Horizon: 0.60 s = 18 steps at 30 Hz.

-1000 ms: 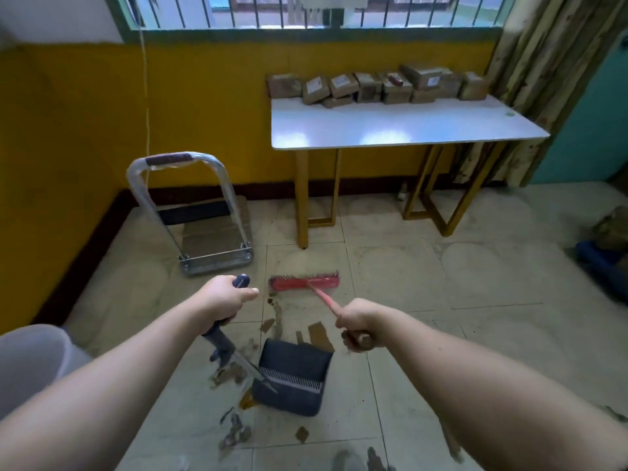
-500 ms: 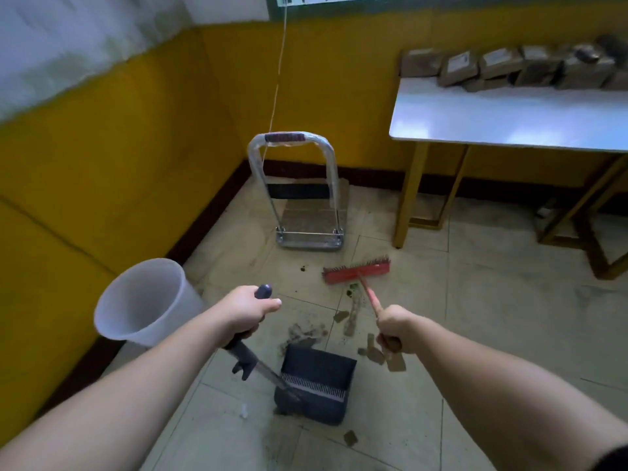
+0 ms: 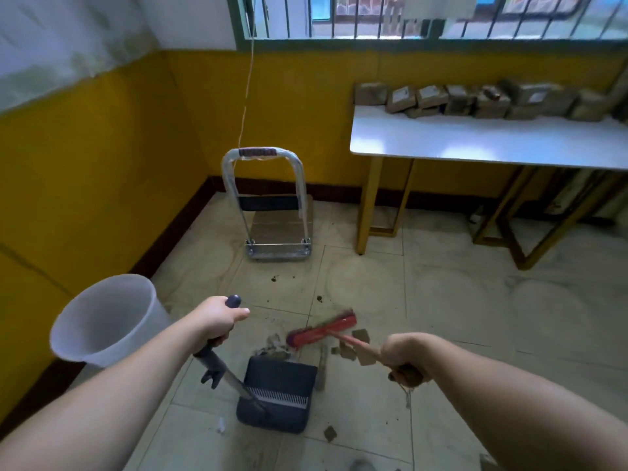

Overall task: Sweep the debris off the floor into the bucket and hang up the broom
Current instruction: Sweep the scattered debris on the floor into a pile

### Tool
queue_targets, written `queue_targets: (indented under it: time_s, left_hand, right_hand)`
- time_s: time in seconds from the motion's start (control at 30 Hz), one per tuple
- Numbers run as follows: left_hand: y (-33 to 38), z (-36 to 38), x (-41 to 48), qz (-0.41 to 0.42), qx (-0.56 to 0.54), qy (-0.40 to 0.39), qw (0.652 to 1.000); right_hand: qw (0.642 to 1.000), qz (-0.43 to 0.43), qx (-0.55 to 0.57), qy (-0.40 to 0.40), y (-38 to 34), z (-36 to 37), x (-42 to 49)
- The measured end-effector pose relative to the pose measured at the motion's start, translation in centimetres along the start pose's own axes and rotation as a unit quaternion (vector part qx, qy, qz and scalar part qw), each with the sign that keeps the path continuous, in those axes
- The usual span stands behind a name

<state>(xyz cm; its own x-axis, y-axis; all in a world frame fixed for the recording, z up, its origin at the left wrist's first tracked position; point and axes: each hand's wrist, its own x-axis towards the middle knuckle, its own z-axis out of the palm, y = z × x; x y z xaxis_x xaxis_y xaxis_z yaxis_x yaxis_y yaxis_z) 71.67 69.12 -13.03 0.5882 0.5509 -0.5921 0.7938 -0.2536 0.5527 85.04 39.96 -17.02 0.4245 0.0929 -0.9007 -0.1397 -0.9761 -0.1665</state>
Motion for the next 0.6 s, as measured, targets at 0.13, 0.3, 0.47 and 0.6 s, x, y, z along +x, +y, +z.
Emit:
queue_targets:
  time_s: [0.13, 0.3, 0.47, 0.6]
  left_hand:
    - [-2.3, -1.2, -1.9, 0.025, -0.004, 0.014, 1.0]
    - [-3.8, -2.4, -3.9, 0.017, -0.021, 0.021, 0.999]
    - [-5.3, -3.1, -5.1, 0.003, -0.047, 0.013, 0.999]
    - [-6.9, -2.9, -5.7, -0.018, -0.076, 0.014, 0.997]
  right_hand:
    - [0.997, -0.038, 0.067, 0.021, -0.6, 1.4, -3.3]
    - [0.991, -0.103, 0.084, 0.022, -3.3, 3.6, -6.3]
    - [0.989, -0.129, 0.042, 0.054, -6.8, 5.9, -2.2]
    - [0.986, -0.157, 0.029, 0.049, -10.2, 8.1, 1.3]
